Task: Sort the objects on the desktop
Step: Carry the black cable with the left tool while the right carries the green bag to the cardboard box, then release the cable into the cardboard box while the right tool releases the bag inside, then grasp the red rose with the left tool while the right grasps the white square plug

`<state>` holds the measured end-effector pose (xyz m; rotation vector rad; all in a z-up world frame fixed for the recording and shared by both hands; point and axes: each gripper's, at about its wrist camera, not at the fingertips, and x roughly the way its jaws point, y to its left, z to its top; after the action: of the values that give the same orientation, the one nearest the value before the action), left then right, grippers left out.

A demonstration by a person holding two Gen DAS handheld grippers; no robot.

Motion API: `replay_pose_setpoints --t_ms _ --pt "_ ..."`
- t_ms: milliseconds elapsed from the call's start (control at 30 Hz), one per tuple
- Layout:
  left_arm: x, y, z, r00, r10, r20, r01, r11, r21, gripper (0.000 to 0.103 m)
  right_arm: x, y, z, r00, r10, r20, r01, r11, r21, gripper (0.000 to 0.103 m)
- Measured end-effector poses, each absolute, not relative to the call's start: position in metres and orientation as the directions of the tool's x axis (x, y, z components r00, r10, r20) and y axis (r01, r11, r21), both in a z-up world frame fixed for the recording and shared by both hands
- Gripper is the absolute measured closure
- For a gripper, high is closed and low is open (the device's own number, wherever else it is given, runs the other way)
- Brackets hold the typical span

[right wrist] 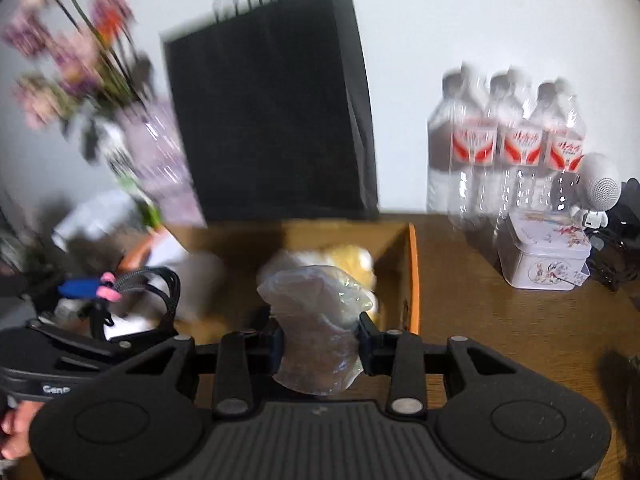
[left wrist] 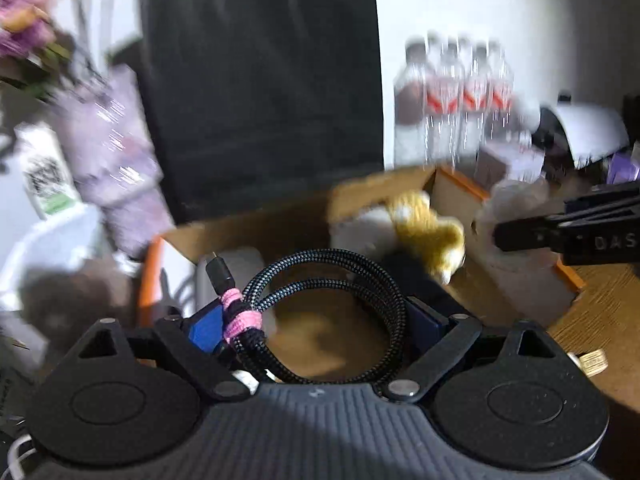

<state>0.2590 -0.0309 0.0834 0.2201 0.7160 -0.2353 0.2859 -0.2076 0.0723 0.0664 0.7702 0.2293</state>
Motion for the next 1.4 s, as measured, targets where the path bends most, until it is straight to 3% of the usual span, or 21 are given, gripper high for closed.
replay_pose_setpoints --t_ms 167,433,667,867,1133,1300,1400 --pt "0.283 -0.038 0.046 0.668 -0.061 -0.742 0.266 0.951 0.161 0.009 0.306 -0.194 0.044 0.609 0.142 -0.780 -0.159 0.986 0.055 0.059" --pt "0.279 -0.027 0.047 0.634 -0.071 -0.770 0.241 0.964 0.109 0.005 0.277 -0.191 0.081 0.721 0.131 -0.680 -0.152 0.988 0.029 0.021" --pt "0.238 -0.010 0.090 0.714 -0.070 -0.696 0.162 0.984 0.067 0.000 0.224 -0.200 0.110 0.802 0.181 -0.570 -0.146 0.984 0.106 0.017" --pt "0.153 0.003 0.112 0.793 -0.049 -0.607 0.107 0.992 0.059 0.000 0.154 -0.202 0.097 0.792 0.253 -0.556 -0.191 0.967 0.168 0.014" --pt "0.041 0.012 0.069 0.796 -0.072 -0.601 0.101 0.995 0.015 0.000 0.054 -0.182 0.040 0.762 0.300 -0.574 -0.250 0.954 0.167 0.014" --pt "-0.002 0.002 0.035 0.786 -0.043 -0.617 0.151 0.981 0.124 0.000 0.011 -0.174 0.014 0.774 0.295 -0.560 -0.260 0.955 0.145 0.014" --pt "-0.019 0.003 0.023 0.780 -0.060 -0.623 0.156 0.983 0.100 0.000 0.001 -0.172 0.005 0.765 0.285 -0.578 -0.254 0.958 0.137 0.014"
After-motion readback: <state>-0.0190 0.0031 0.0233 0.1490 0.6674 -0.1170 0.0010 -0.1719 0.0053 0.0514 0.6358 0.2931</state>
